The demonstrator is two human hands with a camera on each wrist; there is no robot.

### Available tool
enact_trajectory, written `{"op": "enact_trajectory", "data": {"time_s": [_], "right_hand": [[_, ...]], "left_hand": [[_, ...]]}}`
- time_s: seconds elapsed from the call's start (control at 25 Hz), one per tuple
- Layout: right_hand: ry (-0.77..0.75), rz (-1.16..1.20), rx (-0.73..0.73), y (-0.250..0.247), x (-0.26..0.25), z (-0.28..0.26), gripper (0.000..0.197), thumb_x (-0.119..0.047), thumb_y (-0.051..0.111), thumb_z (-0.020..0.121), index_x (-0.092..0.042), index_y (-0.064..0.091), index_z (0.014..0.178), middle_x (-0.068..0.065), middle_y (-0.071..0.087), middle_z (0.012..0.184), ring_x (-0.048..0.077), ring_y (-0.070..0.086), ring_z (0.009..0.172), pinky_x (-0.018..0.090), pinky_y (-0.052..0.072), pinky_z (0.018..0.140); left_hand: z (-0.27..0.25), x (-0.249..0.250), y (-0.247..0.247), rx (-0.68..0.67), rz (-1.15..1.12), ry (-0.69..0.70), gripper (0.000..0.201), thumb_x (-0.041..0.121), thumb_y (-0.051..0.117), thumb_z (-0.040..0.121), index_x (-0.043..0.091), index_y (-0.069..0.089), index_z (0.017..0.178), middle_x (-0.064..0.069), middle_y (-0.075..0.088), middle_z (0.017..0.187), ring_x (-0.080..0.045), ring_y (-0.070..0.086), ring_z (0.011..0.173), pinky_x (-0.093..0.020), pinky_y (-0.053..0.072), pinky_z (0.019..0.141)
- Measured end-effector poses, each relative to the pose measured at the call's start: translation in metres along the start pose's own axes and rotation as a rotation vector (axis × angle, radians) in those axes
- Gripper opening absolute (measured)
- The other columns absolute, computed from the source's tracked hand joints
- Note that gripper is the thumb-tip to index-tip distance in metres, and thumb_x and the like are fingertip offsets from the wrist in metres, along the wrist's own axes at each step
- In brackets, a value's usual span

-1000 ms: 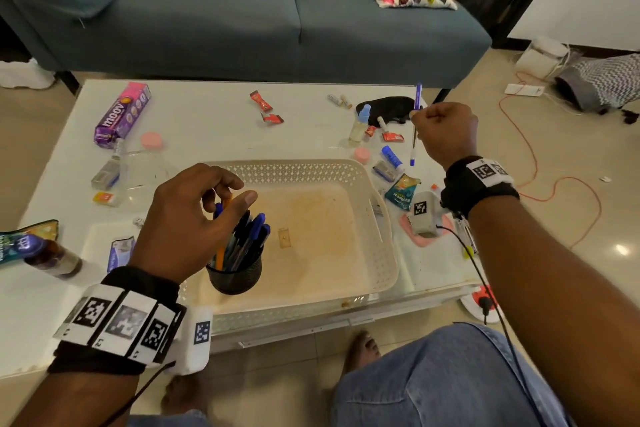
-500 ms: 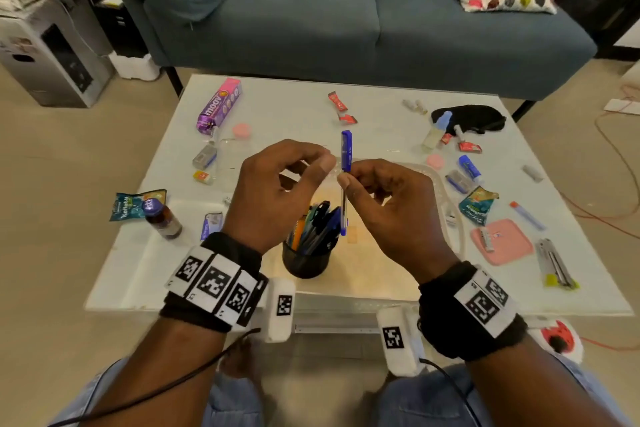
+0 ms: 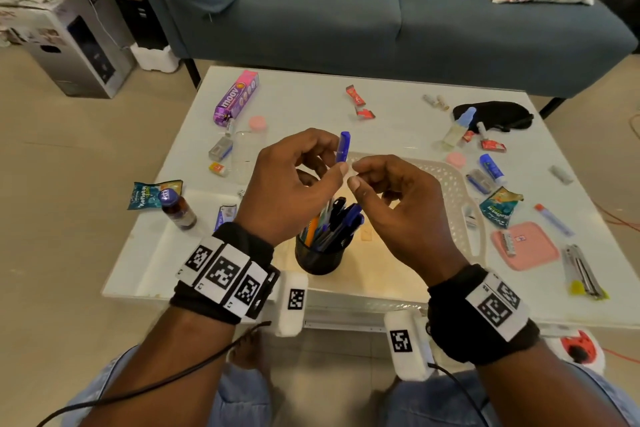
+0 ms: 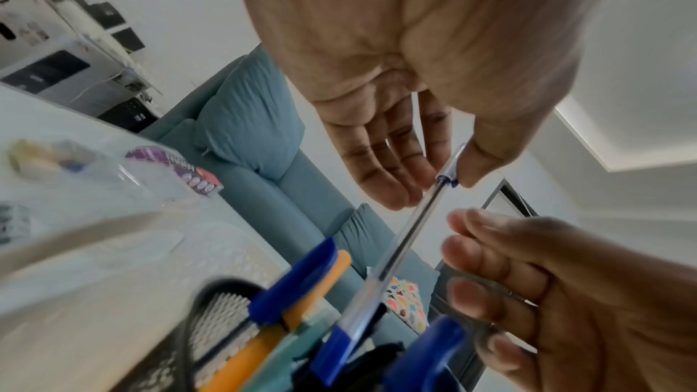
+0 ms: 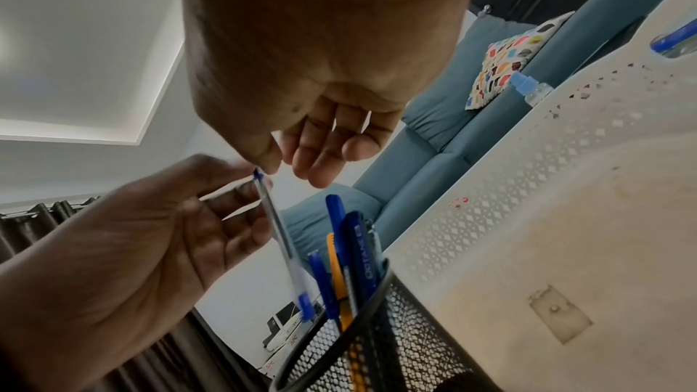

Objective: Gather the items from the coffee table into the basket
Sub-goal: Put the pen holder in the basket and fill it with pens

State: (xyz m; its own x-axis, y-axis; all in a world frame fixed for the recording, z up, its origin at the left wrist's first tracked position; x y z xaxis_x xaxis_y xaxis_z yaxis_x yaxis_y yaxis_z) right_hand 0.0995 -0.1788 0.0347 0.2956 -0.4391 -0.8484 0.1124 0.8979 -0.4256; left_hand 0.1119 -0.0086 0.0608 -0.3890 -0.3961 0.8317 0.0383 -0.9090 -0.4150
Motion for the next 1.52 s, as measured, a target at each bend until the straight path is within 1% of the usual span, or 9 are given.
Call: {"op": "enact_trajectory", "data": {"time_s": [0.2, 0.32, 0.44, 0.64, 0.92, 1.08, 1.2, 1.36, 1.52], "right_hand": [[0.056, 0.031, 0.079, -0.021, 0.019, 0.004, 0.013, -0.021, 0.072, 0.095, -0.021, 0.068, 0.107, -0.005, 0.072, 0.086, 0.014, 0.070, 0.079, 0.029, 0.058, 0.072], [0.072, 0.044, 0.068, -0.020, 0.027, 0.003, 0.012, -0.017, 0.073, 0.094, -0.017, 0.069, 0.105, -0.004, 0.072, 0.085, 0.010, 0.069, 0.077, 0.021, 0.055, 0.070], [0.086, 0.041, 0.024, -0.014, 0.033, 0.001, 0.013, -0.016, 0.073, 0.093, -0.016, 0.069, 0.105, -0.007, 0.072, 0.086, 0.003, 0.065, 0.076, 0.011, 0.048, 0.070], [0.183, 0.016, -0.091, -0.006, 0.051, 0.000, 0.024, -0.032, 0.075, 0.091, -0.029, 0.065, 0.113, -0.010, 0.071, 0.095, 0.008, 0.068, 0.084, 0.022, 0.055, 0.076], [0.309, 0.043, -0.392, 0.021, 0.061, -0.013, 0.061, -0.058, 0.078, 0.080, -0.042, 0.052, 0.132, -0.016, 0.062, 0.122, 0.004, 0.066, 0.106, 0.022, 0.053, 0.082], [0.390, 0.169, -0.362, 0.025, 0.062, -0.012, 0.036, -0.057, 0.055, 0.098, -0.036, 0.059, 0.126, -0.012, 0.067, 0.119, 0.005, 0.067, 0.105, 0.031, 0.054, 0.085], [0.468, 0.265, -0.381, 0.026, 0.073, -0.011, 0.032, -0.035, 0.044, 0.100, -0.031, 0.063, 0.126, -0.007, 0.067, 0.124, 0.014, 0.066, 0.111, 0.037, 0.054, 0.087], [0.339, 0.033, -0.619, 0.037, 0.077, -0.027, 0.066, -0.003, 0.066, 0.085, -0.037, 0.049, 0.138, -0.012, 0.058, 0.134, 0.001, 0.060, 0.118, 0.028, 0.056, 0.082], [0.253, 0.083, -0.632, 0.061, 0.072, -0.040, 0.092, -0.021, 0.093, 0.072, -0.035, 0.042, 0.146, -0.017, 0.062, 0.132, 0.001, 0.060, 0.120, 0.023, 0.053, 0.097]], "left_hand": [[-0.004, -0.021, 0.002, -0.155, 0.180, -0.028, 0.012, 0.013, 0.074, 0.081, 0.019, 0.065, 0.087, 0.007, 0.065, 0.075, -0.013, 0.065, 0.068, -0.024, 0.053, 0.062], [-0.009, -0.037, 0.012, -0.270, 0.272, -0.093, 0.011, 0.017, 0.076, 0.075, 0.022, 0.066, 0.077, 0.005, 0.068, 0.071, -0.013, 0.065, 0.064, -0.032, 0.054, 0.065], [-0.010, -0.043, 0.015, -0.288, 0.322, -0.156, 0.012, 0.020, 0.079, 0.073, 0.024, 0.068, 0.074, 0.005, 0.068, 0.070, -0.008, 0.059, 0.062, -0.023, 0.046, 0.061], [-0.011, -0.058, 0.011, -0.312, 0.415, -0.228, 0.014, 0.028, 0.085, 0.074, 0.024, 0.071, 0.074, 0.007, 0.065, 0.070, -0.005, 0.055, 0.063, -0.018, 0.035, 0.058], [-0.010, -0.060, -0.007, -0.219, 0.275, -0.288, 0.019, 0.040, 0.080, 0.082, 0.026, 0.069, 0.091, 0.007, 0.069, 0.085, -0.014, 0.064, 0.075, -0.025, 0.050, 0.068], [-0.010, -0.068, -0.010, -0.214, 0.269, -0.348, 0.008, 0.028, 0.065, 0.095, 0.024, 0.070, 0.101, 0.011, 0.068, 0.100, -0.010, 0.064, 0.089, -0.017, 0.044, 0.071], [-0.014, -0.082, -0.004, -0.253, 0.342, -0.384, 0.011, 0.018, 0.068, 0.093, 0.021, 0.070, 0.103, 0.003, 0.068, 0.106, -0.014, 0.064, 0.087, -0.022, 0.044, 0.074], [-0.013, -0.086, -0.009, -0.155, 0.500, -0.367, 0.021, 0.010, 0.075, 0.086, 0.018, 0.068, 0.105, -0.004, 0.061, 0.107, -0.020, 0.057, 0.089, -0.031, 0.046, 0.083], [-0.017, -0.100, -0.022, -0.053, 0.529, -0.511, 0.034, 0.008, 0.073, 0.086, 0.014, 0.064, 0.118, -0.009, 0.064, 0.113, -0.027, 0.061, 0.104, -0.035, 0.047, 0.090]]}}
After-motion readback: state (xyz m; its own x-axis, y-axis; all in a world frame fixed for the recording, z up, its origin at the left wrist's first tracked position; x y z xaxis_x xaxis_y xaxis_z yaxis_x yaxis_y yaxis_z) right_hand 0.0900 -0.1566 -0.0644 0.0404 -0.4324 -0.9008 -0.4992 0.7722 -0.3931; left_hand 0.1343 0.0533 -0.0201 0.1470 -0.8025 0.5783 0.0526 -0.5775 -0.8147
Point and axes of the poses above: each hand's wrist, its own z-axis towards the middle knuckle, its own y-axis out of the palm, x = y × z, the point moved 8 cm from there along z, towards the middle knuckle
